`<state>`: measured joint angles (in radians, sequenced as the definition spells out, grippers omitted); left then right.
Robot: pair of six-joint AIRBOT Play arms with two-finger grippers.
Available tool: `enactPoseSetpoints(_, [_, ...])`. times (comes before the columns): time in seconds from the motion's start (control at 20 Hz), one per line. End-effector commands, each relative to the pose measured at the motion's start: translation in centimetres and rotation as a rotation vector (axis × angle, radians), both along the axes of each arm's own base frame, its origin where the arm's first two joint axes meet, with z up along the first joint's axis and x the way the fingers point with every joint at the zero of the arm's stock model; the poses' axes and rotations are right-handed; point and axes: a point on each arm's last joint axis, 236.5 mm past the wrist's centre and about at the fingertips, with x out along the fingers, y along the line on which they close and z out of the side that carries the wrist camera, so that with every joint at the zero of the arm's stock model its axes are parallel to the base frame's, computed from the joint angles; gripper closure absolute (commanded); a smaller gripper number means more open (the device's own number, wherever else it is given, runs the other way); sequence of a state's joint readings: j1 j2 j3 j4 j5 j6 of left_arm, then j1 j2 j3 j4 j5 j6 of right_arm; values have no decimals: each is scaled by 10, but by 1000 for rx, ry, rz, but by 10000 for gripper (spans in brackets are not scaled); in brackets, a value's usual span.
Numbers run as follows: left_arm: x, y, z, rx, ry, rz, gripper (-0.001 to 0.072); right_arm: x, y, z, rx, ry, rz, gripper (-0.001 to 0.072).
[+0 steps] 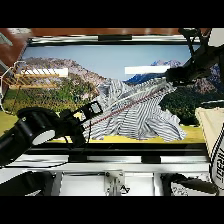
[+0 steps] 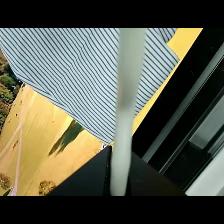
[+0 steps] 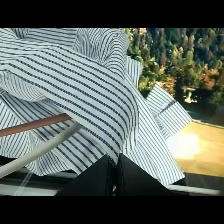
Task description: Fold the shirts.
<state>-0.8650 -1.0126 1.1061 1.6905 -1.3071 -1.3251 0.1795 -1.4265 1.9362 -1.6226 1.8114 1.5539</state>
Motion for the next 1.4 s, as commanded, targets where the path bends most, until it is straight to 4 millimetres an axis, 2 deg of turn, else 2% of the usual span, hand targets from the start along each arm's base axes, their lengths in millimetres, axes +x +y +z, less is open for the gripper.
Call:
enactPoseSetpoints(0.0, [6,-10,-13,4,12,-5,669,-1,12,1,-5,-8,32,643])
enactPoseSetpoints(0.2, [6,-13,-32,40,55,3,669,-5,29,3,-24,-17,86,644])
enactPoseSetpoints(0.35, [11,-22,-44,21,79,62,669,-15,41,15,-30,-49,129,644])
enactPoseSetpoints(0.55, [21,-44,-42,-107,77,188,669,-36,60,39,-12,-106,193,644])
enactPoseSetpoints(0.7, [19,-57,-38,-176,101,220,669,-47,59,42,-60,-98,198,644])
enactPoseSetpoints(0.85, [8,-55,-36,-170,134,229,669,-47,56,43,-81,-103,196,644])
enactPoseSetpoints(0.95, [2,-51,-31,-167,137,227,669,-42,40,46,-143,-122,172,644])
enactPoseSetpoints(1.0, [-1,-47,-31,-155,145,227,669,-41,39,47,-149,-125,168,644])
enactPoseSetpoints(1.15, [-14,-32,-36,-72,183,194,669,-40,39,47,-150,-129,175,644])
enactPoseSetpoints(1.35, [-14,-27,-22,-87,144,173,669,-40,40,47,-151,-132,183,644])
